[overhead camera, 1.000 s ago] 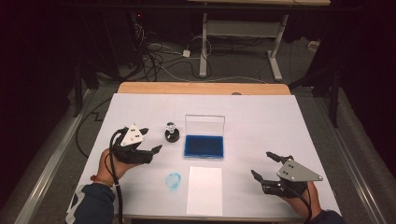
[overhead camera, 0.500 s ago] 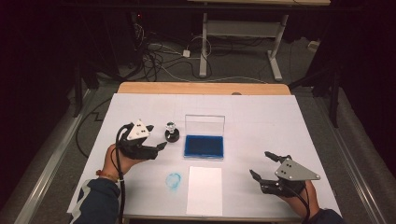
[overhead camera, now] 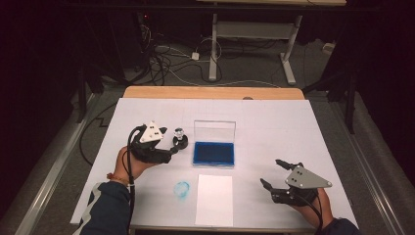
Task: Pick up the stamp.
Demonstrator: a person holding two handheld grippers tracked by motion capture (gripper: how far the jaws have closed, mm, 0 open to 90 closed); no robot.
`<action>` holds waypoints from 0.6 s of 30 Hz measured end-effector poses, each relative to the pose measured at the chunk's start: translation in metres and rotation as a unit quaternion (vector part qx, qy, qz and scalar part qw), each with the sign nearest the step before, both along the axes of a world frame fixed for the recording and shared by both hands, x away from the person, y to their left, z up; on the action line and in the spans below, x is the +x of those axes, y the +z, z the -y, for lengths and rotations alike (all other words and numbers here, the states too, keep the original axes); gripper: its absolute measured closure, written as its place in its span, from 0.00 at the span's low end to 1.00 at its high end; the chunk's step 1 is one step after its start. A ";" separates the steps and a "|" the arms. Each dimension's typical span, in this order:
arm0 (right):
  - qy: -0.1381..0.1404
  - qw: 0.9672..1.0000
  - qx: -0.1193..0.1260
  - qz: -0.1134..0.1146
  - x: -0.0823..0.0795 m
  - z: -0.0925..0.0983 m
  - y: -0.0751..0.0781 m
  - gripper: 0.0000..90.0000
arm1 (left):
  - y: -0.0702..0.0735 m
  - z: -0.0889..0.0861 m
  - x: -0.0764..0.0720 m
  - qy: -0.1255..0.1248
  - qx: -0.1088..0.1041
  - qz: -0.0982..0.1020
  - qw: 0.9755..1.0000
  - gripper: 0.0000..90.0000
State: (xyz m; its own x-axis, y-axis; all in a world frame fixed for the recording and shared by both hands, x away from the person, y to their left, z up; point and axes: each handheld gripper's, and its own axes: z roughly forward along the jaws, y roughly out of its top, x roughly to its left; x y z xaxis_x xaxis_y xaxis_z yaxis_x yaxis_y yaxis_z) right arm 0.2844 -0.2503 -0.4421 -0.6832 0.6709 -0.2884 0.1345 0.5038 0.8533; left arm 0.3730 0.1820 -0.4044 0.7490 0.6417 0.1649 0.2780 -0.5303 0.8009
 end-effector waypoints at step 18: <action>0.014 1.000 -0.008 -0.006 0.003 -0.004 -0.002 0.26 | 0.008 0.015 0.027 0.001 0.018 -0.007 1.000 0.25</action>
State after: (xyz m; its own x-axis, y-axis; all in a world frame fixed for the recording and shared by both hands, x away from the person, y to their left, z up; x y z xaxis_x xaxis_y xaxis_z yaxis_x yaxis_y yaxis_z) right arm 0.2872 -0.2465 -0.4445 -0.7056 0.6464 -0.2905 0.1307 0.5216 0.8431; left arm 0.3998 0.1673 -0.3966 0.7501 0.6370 0.1779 0.2899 -0.5584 0.7773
